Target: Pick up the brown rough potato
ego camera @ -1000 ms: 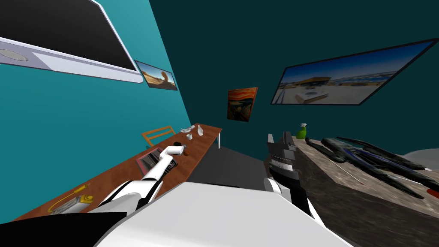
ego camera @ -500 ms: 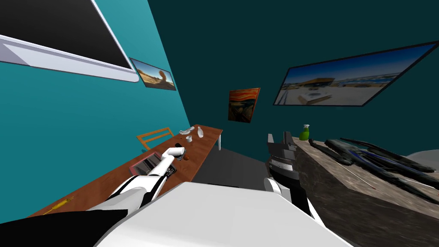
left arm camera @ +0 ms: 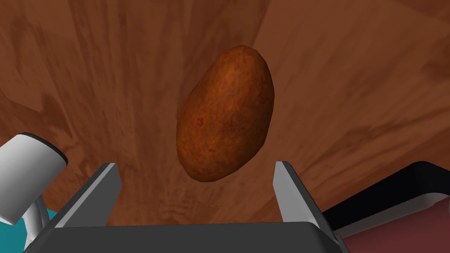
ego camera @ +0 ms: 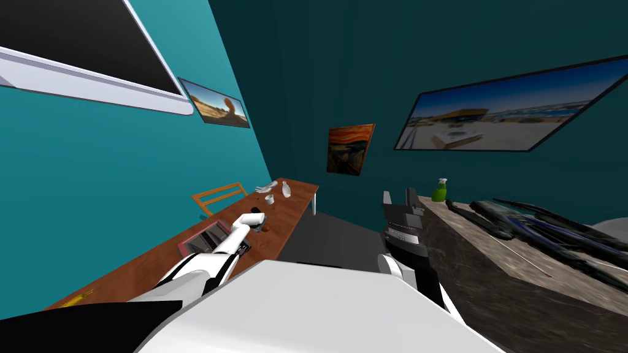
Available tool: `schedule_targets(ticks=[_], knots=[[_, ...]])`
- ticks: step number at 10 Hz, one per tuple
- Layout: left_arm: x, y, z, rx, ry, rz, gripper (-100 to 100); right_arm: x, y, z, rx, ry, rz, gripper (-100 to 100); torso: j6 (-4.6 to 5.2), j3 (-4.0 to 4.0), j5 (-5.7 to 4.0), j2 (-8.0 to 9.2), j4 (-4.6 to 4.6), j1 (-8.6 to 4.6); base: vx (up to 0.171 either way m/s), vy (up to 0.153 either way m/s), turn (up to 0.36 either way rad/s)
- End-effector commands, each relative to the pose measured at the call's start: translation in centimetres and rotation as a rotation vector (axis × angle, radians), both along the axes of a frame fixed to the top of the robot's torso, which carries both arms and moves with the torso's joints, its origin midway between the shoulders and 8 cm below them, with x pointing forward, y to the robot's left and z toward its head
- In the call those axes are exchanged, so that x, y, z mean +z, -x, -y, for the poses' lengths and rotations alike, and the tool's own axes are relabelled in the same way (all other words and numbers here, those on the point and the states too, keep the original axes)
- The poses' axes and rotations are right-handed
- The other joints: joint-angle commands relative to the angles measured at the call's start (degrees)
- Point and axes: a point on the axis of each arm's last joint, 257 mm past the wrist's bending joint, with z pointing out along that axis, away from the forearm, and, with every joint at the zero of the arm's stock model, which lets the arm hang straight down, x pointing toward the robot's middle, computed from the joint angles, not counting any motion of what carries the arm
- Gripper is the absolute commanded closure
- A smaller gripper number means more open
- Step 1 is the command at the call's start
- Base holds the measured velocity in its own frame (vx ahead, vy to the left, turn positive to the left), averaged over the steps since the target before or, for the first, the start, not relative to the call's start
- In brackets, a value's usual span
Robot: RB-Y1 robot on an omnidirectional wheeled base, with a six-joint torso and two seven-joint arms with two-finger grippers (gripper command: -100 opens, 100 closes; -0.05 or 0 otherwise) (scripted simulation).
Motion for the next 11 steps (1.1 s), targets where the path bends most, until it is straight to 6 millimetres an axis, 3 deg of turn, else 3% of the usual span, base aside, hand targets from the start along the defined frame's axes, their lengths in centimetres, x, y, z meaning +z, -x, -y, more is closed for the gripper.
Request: schedule_targets(ticks=[1, 2, 3, 7, 8, 9, 11], knots=[[-0.8, 0.3, 0.3, 0.002, -0.001, 0.004, -100, 0.0, 0.0, 0.0, 0.000, 0.000, 0.000, 0, 0.00, 0.00, 0.00, 0.00, 0.00, 0.00, 0.047, 0.049, -0.015], [-0.5, 0.2, 0.2, 0.001, 0.000, 0.002, -100, 0.0, 0.0, 0.0, 0.000, 0.000, 0.000, 0, 0.00, -0.01, 0.00, -0.02, 0.00, 0.02, 0.022, 0.022, -0.005], [-0.6, 0.2, 0.2, 0.001, -0.001, 0.004, 100, 0.0, 0.0, 0.0, 0.000, 0.000, 0.000, 0, 0.00, 0.02, -0.01, 0.05, 0.01, -0.07, 0.001, 0.004, 0.013], [-0.6, 0.2, 0.2, 0.001, -0.001, 0.003, 100, 0.0, 0.0, 0.0, 0.000, 0.000, 0.000, 0, 0.02, 0.08, -0.03, 0.13, 0.04, -0.15, 0.000, 0.000, 0.000], [-0.6, 0.2, 0.2, 0.001, -0.001, 0.003, 0, 0.0, 0.0, 0.0, 0.000, 0.000, 0.000, 0, 0.02, 0.08, -0.03, 0.13, 0.04, -0.16, 0.000, 0.000, 0.000], [0.4, -0.3, -0.1, -0.001, -0.001, 0.003, 100, 0.0, 0.0, 0.0, 0.000, 0.000, 0.000, 0, 0.02, 0.08, -0.03, 0.14, 0.04, -0.16, -0.030, -0.028, 0.018], [0.7, -0.4, -0.1, -0.002, -0.002, 0.006, 100, 0.0, 0.0, 0.0, 0.000, 0.000, 0.000, 0, 0.01, 0.18, -0.08, 0.31, 0.07, -0.37, -0.032, -0.039, 0.013]])
